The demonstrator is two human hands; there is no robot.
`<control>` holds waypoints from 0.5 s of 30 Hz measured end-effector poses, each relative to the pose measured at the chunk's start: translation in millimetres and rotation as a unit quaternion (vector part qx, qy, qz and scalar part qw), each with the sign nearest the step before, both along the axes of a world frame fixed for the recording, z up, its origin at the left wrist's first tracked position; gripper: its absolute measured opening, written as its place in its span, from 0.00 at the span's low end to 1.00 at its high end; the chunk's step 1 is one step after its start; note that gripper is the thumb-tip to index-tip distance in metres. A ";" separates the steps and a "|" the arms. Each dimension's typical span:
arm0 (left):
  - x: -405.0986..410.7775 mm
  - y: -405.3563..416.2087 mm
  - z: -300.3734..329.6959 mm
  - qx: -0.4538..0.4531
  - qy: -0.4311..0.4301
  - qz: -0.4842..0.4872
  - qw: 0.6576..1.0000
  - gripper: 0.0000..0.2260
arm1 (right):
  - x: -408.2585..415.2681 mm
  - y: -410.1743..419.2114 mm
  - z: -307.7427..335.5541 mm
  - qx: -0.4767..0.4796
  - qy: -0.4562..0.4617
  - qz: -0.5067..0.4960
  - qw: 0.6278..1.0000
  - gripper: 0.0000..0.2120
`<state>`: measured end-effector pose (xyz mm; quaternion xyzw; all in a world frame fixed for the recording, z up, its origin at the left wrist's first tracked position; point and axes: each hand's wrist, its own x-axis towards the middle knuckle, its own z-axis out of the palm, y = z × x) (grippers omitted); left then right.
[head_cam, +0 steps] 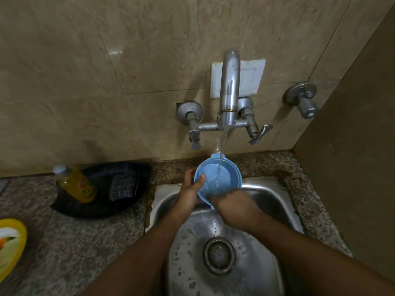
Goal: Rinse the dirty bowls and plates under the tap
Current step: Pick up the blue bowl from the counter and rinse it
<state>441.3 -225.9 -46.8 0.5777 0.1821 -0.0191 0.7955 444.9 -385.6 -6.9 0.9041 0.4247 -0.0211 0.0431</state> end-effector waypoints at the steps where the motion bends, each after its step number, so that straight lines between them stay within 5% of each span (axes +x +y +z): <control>1: 1.4 7.1 4.7 0.014 0.003 0.001 1.000 0.19 | 2.1 -2.8 4.5 -0.035 -0.010 0.036 0.999 0.13; 5: 22.9 33.8 44.5 0.181 -0.045 -0.092 0.978 0.24 | 13.9 -27.9 2.3 -0.054 -0.101 0.200 0.973 0.05; 9: 35.4 20.1 67.4 0.302 0.007 -0.399 0.866 0.16 | 22.3 -41.2 2.0 -0.003 -0.152 0.281 0.948 0.03; 12: 34.2 8.7 58.9 0.316 0.002 -0.330 0.889 0.08 | 26.4 -41.7 2.0 -0.041 -0.150 0.278 0.948 0.03; 15: 29.7 -6.9 44.4 0.294 -0.022 -0.182 0.938 0.03 | 13.4 -25.2 -1.9 -0.093 -0.114 0.107 0.983 0.13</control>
